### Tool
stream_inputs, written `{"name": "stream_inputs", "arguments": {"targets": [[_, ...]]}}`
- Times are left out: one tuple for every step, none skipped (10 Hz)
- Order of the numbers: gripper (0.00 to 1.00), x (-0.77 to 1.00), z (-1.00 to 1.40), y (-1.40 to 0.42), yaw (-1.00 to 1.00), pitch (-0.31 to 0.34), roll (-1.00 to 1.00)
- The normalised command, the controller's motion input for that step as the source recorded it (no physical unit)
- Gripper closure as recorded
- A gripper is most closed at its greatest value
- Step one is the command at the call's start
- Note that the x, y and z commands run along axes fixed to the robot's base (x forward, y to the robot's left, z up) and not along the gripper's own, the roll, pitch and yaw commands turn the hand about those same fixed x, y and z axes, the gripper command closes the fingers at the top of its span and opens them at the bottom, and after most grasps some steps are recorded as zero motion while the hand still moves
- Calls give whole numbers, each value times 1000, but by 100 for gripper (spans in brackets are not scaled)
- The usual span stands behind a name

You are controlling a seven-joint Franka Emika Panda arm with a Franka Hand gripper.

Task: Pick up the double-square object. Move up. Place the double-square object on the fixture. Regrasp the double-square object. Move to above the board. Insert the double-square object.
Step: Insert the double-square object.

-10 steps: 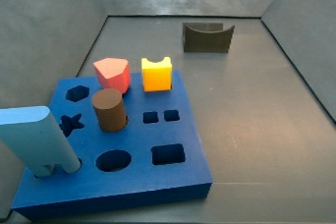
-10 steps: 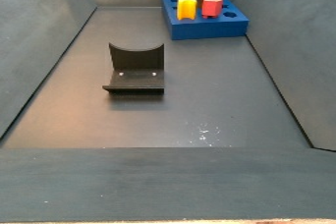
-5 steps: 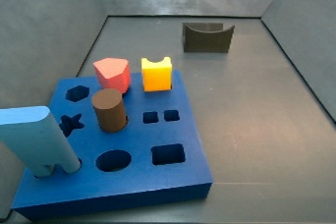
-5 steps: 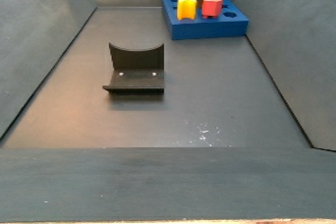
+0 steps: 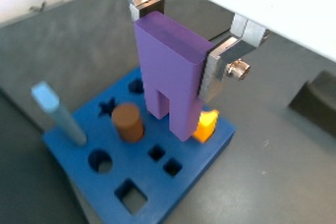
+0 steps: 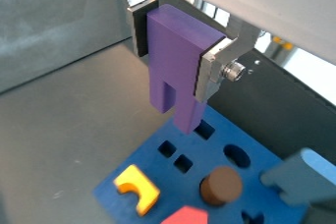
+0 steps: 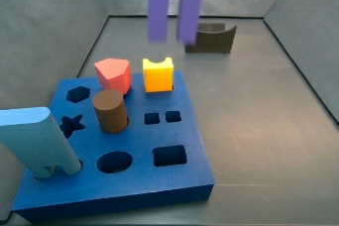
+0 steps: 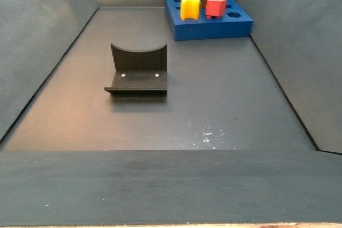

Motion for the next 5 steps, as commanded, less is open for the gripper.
{"name": "stream_inputs", "arguments": {"targets": [[100, 0, -691, -137, 374, 0, 164], [100, -89, -629, -14, 349, -51, 226], [100, -166, -606, 0, 354, -104, 214], [100, -177, -671, 0, 260, -114, 149], [100, -97, -751, -11, 0, -91, 49]]}}
